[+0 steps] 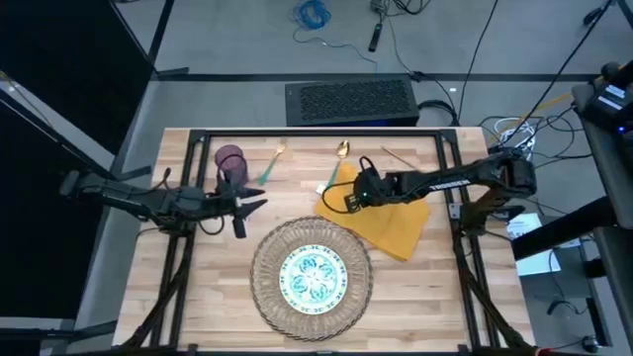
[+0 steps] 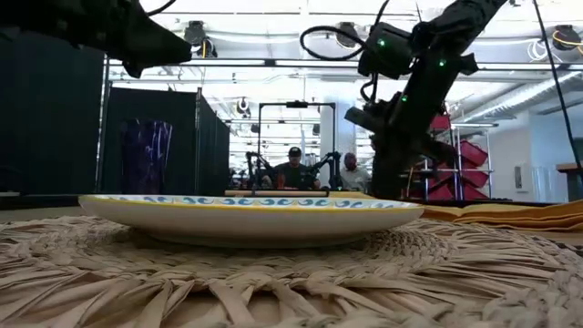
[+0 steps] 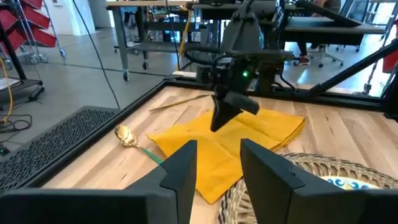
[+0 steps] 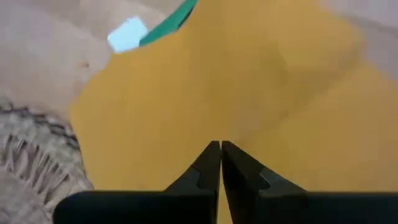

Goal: Set table place
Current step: Fold the yellow table napkin

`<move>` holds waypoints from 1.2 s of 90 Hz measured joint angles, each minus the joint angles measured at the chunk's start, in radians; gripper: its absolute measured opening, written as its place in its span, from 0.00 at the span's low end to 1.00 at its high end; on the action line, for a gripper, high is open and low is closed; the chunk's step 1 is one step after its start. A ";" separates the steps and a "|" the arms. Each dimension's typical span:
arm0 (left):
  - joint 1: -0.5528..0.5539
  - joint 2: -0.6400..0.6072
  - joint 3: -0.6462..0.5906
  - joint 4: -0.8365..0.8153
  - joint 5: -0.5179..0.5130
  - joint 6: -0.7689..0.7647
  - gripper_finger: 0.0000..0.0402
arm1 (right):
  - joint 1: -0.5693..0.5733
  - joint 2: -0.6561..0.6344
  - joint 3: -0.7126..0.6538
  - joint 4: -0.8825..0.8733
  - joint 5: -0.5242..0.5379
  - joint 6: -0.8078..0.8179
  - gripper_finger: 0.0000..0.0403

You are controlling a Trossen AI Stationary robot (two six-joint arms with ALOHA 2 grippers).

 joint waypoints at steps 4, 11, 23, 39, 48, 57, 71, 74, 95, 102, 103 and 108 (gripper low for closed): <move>0.000 0.000 0.000 0.001 0.000 0.000 0.27 | 0.005 0.001 0.000 0.008 -0.003 0.002 0.00; 0.000 0.000 0.000 0.000 0.000 -0.002 0.27 | 0.005 0.012 -0.003 0.012 -0.008 0.007 0.00; -0.001 0.000 0.000 0.000 0.001 -0.006 0.27 | 0.004 0.061 -0.022 0.015 -0.044 0.028 0.00; -0.001 0.000 0.000 0.005 0.001 -0.011 0.27 | -0.014 0.085 -0.023 0.039 -0.051 -0.017 0.00; 0.002 0.000 0.006 0.001 0.001 -0.064 0.27 | -0.038 0.043 -0.008 0.034 -0.050 -0.084 0.00; 0.015 0.033 0.034 0.015 0.001 -0.132 0.27 | -0.061 -0.010 0.006 0.037 -0.048 -0.176 0.00; 0.047 0.171 0.052 0.114 0.034 -0.187 0.27 | -0.116 -0.047 0.005 0.014 -0.045 -0.238 0.03; 0.056 0.207 0.061 0.153 0.044 -0.193 0.27 | -0.128 -0.047 0.005 0.006 -0.045 -0.244 0.05; 0.135 0.490 0.187 0.239 0.139 -0.219 0.27 | -0.172 -0.060 0.005 -0.068 -0.053 -0.322 0.25; 0.158 0.572 0.236 0.241 0.168 -0.219 0.27 | -0.178 -0.095 0.005 -0.089 -0.048 -0.347 0.31; 0.160 0.585 0.245 0.241 0.173 -0.219 0.27 | -0.178 -0.102 0.005 -0.093 -0.048 -0.350 0.31; 0.173 0.639 0.279 0.253 0.201 -0.219 0.27 | -0.181 -0.142 0.005 -0.105 -0.044 -0.369 0.34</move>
